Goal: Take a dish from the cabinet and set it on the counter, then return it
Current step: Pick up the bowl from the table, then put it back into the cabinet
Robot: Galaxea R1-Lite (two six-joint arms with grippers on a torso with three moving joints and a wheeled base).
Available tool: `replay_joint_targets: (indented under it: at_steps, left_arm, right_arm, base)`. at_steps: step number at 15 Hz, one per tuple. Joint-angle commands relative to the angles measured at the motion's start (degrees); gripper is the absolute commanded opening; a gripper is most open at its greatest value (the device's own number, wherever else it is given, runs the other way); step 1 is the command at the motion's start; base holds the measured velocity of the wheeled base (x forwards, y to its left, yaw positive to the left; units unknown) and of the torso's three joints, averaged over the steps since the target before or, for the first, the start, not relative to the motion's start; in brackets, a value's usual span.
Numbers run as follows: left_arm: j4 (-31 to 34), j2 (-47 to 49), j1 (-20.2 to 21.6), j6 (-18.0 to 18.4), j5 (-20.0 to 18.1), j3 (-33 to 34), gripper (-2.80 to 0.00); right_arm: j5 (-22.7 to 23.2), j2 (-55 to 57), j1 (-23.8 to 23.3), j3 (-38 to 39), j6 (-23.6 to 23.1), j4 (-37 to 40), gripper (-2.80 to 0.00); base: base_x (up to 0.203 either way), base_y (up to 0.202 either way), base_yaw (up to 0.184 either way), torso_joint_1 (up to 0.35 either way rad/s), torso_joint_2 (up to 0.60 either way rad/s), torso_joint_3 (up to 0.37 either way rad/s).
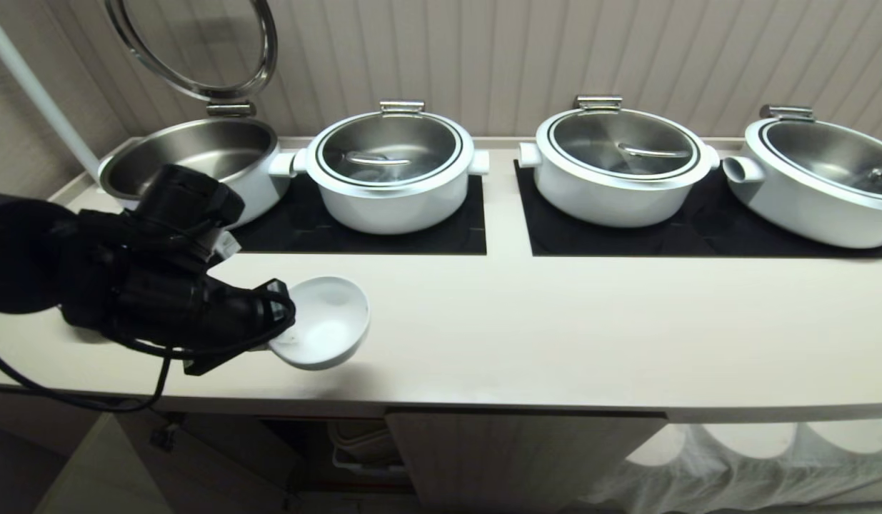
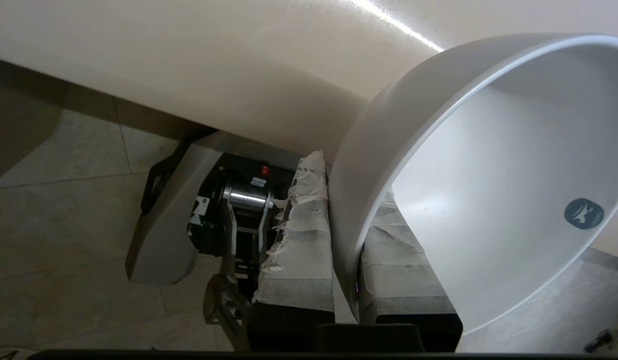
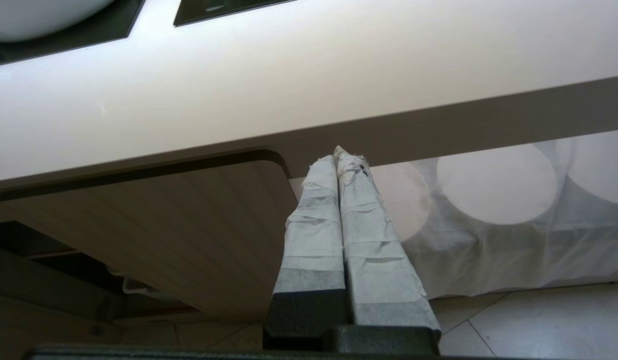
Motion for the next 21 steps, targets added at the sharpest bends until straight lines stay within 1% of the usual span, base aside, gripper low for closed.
replay_joint_targets:
  at_steps: [1, 4, 8, 11, 14, 16, 17, 21]
  left_arm:
    - [0.11, -6.28, 0.04, -1.89, 0.06, 2.88, -2.8]
    - [0.14, -11.57, 0.37, -2.9, 0.87, 8.03, -2.8]
    - [0.11, -17.72, 0.44, -2.94, 1.09, 15.52, -2.8]
    - [0.23, -22.25, 1.17, -2.56, 1.1, 19.38, -2.8]
    - [0.33, -24.92, 3.42, -1.46, 1.42, 21.08, -2.8]
    - [0.09, -26.26, 4.58, 1.75, 1.64, 23.11, -2.8]
    - [0.03, -26.45, 5.4, 2.8, 1.56, 23.76, -2.8]
    - [-1.06, -28.98, 4.65, 3.07, 2.32, 26.42, -2.8]
  right_arm:
    - [-0.06, -0.02, 0.02, 0.01, 0.03, -0.04, -2.8]
    - [-0.02, -0.02, 0.02, 0.01, 0.03, -0.04, -2.8]
    - [-0.02, -0.02, 0.02, 0.01, 0.03, -0.03, -2.8]
    - [-0.05, -0.02, 0.02, 0.01, 0.03, -0.04, -2.8]
    - [-0.1, -0.02, 0.02, 0.01, 0.03, -0.04, -2.8]
    - [-0.09, -0.02, 0.02, 0.01, 0.03, -0.04, -2.8]
    - [-0.02, -0.02, 0.02, 0.01, 0.03, -0.04, -2.8]
    - [-0.1, -0.02, 0.02, 0.01, 0.03, 0.05, -2.8]
  base:
    - [0.0, 0.0, 0.0, 0.0, 0.0, 0.0]
    - [0.0, 0.0, 0.0, 0.0, 0.0, 0.0]
    - [0.0, 0.0, 0.0, 0.0, 0.0, 0.0]
    - [0.0, 0.0, 0.0, 0.0, 0.0, 0.0]
    - [0.0, 0.0, 0.0, 0.0, 0.0, 0.0]
    - [0.0, 0.0, 0.0, 0.0, 0.0, 0.0]
    - [0.0, 0.0, 0.0, 0.0, 0.0, 0.0]
    - [0.0, 0.0, 0.0, 0.0, 0.0, 0.0]
